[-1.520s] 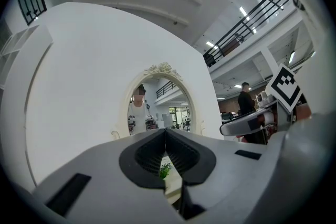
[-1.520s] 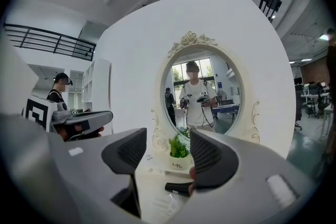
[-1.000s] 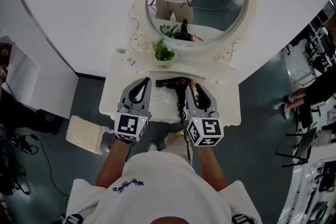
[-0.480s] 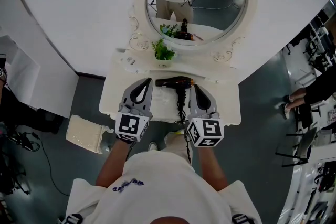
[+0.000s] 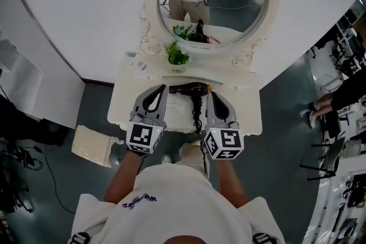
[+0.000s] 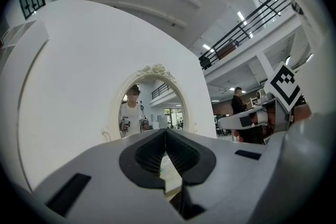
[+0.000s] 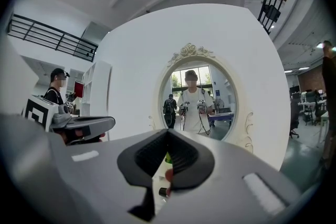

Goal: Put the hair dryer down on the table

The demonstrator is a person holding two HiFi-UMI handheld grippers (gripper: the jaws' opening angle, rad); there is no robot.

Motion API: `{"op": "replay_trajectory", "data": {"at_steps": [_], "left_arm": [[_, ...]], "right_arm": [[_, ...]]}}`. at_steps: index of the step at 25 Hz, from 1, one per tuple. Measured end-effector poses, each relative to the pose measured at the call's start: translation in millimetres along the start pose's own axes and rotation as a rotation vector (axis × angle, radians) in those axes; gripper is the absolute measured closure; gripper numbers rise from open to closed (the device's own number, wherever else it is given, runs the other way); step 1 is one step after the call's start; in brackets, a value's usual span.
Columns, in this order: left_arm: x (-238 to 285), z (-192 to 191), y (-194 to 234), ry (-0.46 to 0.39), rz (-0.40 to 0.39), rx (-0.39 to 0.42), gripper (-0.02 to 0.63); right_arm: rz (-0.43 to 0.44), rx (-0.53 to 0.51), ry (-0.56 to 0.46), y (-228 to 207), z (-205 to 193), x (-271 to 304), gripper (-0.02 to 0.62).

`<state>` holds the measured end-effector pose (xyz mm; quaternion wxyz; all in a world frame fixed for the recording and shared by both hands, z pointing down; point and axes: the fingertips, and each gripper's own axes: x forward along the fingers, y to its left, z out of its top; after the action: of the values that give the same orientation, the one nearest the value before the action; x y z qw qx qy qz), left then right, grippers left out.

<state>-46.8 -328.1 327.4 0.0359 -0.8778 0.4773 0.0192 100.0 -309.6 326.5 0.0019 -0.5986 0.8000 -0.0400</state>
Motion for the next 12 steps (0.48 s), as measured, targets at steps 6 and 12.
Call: {"op": "replay_trajectory", "data": {"at_steps": [6, 12], "left_arm": [[-0.3, 2.0, 2.2, -0.002, 0.002, -0.001, 0.595], [-0.1, -0.2, 2.8, -0.003, -0.001, 0.000, 0.595]], "right_arm": [[0.001, 0.003, 0.002, 1.5, -0.3, 1.8, 0.584], [0.006, 0.012, 0.007, 2.1, -1.4, 2.5, 0.584]]}}
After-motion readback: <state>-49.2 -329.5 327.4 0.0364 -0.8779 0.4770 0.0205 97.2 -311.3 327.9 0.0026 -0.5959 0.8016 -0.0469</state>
